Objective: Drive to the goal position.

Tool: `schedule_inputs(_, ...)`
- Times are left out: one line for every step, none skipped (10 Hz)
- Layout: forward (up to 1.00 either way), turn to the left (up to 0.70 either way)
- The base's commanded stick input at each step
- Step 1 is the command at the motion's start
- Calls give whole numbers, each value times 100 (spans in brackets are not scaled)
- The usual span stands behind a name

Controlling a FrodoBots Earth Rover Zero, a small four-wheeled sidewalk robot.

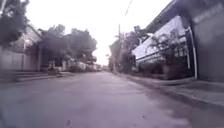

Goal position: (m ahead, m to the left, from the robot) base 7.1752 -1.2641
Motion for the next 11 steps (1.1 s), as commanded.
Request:
schedule_inputs(70,-2)
schedule_inputs(70,0)
schedule_inputs(70,0)
schedule_inputs(70,0)
schedule_inputs(70,0)
schedule_inputs(70,0)
schedule_inputs(70,-7)
schedule_inputs(70,-32)
schedule_inputs(70,-35)
schedule_inputs(70,-24)
schedule_inputs(70,-1)
